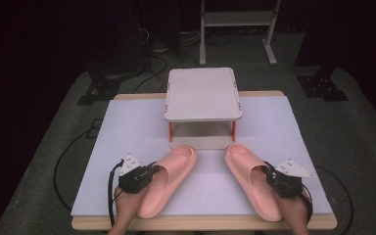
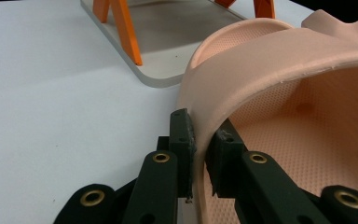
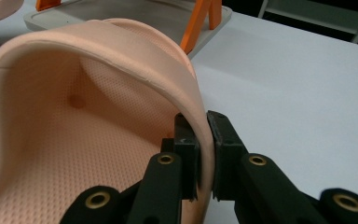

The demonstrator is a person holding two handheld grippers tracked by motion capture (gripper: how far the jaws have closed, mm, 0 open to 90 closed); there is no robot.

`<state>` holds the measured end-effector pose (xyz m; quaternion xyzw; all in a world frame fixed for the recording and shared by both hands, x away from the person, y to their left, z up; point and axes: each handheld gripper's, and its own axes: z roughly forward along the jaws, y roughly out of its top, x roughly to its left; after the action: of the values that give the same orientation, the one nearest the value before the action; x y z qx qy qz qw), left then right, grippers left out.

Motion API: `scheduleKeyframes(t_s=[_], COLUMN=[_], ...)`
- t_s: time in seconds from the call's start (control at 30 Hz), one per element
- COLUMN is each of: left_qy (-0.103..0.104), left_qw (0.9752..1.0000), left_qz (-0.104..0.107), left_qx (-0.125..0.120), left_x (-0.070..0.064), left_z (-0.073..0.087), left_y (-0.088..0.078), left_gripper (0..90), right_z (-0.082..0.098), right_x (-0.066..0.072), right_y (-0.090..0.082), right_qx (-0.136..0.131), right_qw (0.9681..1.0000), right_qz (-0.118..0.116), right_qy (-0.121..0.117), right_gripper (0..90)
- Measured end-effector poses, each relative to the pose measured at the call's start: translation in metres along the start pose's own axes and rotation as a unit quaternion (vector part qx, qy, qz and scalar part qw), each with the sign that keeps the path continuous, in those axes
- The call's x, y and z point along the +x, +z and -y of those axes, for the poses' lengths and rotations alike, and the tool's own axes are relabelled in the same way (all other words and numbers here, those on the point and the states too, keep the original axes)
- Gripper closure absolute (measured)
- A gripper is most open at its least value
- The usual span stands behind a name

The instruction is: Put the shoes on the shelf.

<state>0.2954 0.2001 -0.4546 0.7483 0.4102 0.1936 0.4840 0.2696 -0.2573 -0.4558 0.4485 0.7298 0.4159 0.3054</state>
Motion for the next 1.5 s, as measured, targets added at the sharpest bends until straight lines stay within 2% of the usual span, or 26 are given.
scheduleKeyframes(t_s=[0.57,0.83,1.23,1.5], left_qy=[0.003,0.004,0.010,0.013], left_qw=[1.0000,0.9999,0.9994,0.9989], left_qz=[0.004,-0.004,-0.011,-0.011], left_qx=[-0.004,-0.012,-0.032,-0.044], left_x=[-0.005,-0.005,-0.006,-0.008], left_z=[-0.004,-0.009,-0.023,-0.031], left_y=[-0.004,-0.012,-0.024,-0.033], left_gripper=[81.2,81.3,81.3,81.3], right_z=[-0.007,-0.014,-0.023,-0.032], right_x=[0.003,0.005,0.008,0.008], right_y=[-0.006,-0.010,-0.019,-0.027], right_qx=[-0.015,-0.021,-0.047,-0.074], right_qw=[0.9999,0.9998,0.9988,0.9971], right_qz=[-0.005,-0.004,0.007,0.015], right_qy=[0.005,0.003,0.006,0.010], right_gripper=[82.7,82.7,82.8,83.0])
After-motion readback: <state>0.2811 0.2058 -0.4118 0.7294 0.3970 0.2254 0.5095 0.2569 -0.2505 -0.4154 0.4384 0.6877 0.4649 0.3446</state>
